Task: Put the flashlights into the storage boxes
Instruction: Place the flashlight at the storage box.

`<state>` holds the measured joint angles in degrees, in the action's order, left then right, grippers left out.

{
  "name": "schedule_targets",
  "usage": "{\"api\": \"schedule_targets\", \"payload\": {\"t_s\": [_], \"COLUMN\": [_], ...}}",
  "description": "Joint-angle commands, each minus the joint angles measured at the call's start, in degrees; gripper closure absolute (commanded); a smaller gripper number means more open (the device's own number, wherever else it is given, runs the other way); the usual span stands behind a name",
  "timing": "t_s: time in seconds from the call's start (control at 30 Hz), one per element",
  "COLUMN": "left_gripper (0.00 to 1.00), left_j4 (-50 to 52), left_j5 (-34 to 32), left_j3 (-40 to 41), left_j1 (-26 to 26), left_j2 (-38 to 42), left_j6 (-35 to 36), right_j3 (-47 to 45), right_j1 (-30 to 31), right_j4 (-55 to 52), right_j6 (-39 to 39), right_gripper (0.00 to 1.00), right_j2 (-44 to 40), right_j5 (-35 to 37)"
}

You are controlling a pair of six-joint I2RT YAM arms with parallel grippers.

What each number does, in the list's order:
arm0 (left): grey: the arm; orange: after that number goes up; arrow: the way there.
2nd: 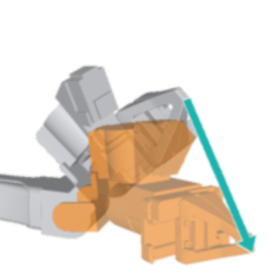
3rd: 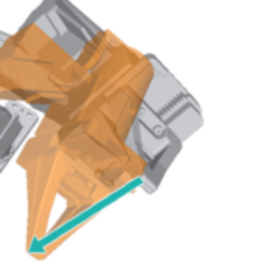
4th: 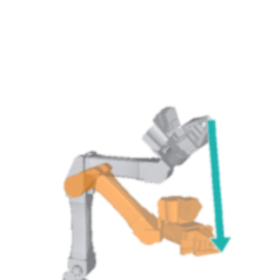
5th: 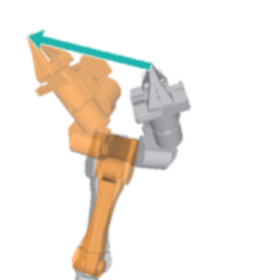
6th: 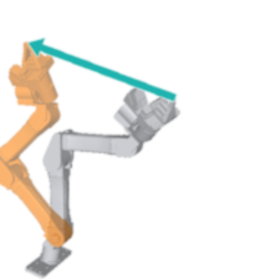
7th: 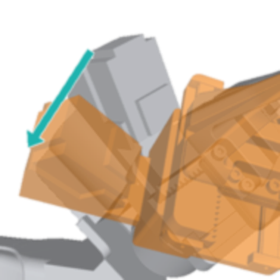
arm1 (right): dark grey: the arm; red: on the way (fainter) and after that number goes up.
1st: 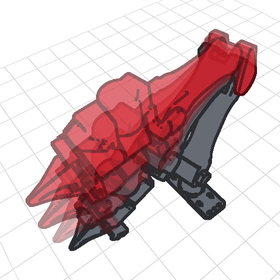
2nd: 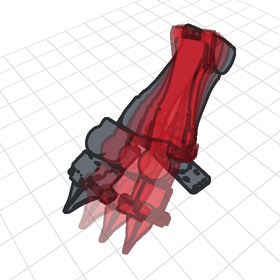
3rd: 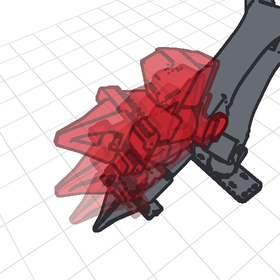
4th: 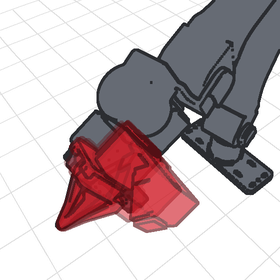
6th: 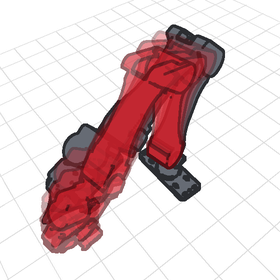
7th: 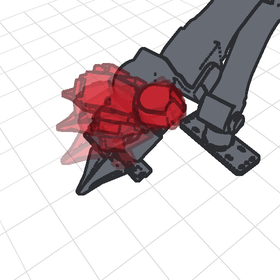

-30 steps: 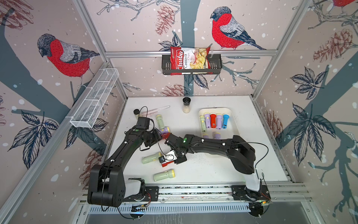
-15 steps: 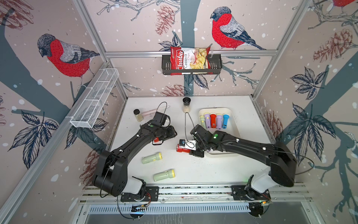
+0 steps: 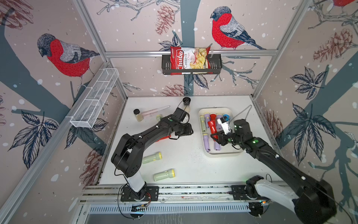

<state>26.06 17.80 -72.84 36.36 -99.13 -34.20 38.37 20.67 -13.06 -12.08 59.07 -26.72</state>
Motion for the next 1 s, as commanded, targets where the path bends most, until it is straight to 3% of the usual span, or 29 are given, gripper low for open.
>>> {"api": "schedule_targets", "payload": {"t_s": [0.0,0.13,0.43,0.63,0.83,0.97], "left_gripper": [0.52,0.52,0.52,0.52,0.52,0.52], "left_j4": [0.37,-0.04,-0.18,0.64,1.27,1.07], "left_j5": [-0.08,0.75,0.34,0.28,0.21,0.28], "left_j3": [-2.69,-4.18,-4.24,-4.72,-5.68,-5.39], "left_j1": [1.23,2.11,2.3,2.31,2.25,2.23], "left_j2": [-2.25,-4.0,-3.89,-3.65,-4.37,-4.36], "left_j6": [0.62,0.07,0.03,0.38,1.02,0.98], "right_j3": [-2.74,-1.99,1.58,0.98,1.61,2.66], "right_j1": [-7.57,-10.72,-1.25,-0.54,0.29,0.78], "right_j4": [0.85,-3.63,-4.45,-2.14,-2.12,-3.56], "right_j6": [-9.93,-9.29,-10.56,-15.22,-14.87,-13.91], "right_gripper": [0.67,0.64,0.59,0.58,0.55,0.49], "right_j2": [-0.12,5.02,14.7,17.85,21.03,21.85], "right_j5": [-6.16,-9.85,-6.02,-3.6,-4.83,-4.59]}}
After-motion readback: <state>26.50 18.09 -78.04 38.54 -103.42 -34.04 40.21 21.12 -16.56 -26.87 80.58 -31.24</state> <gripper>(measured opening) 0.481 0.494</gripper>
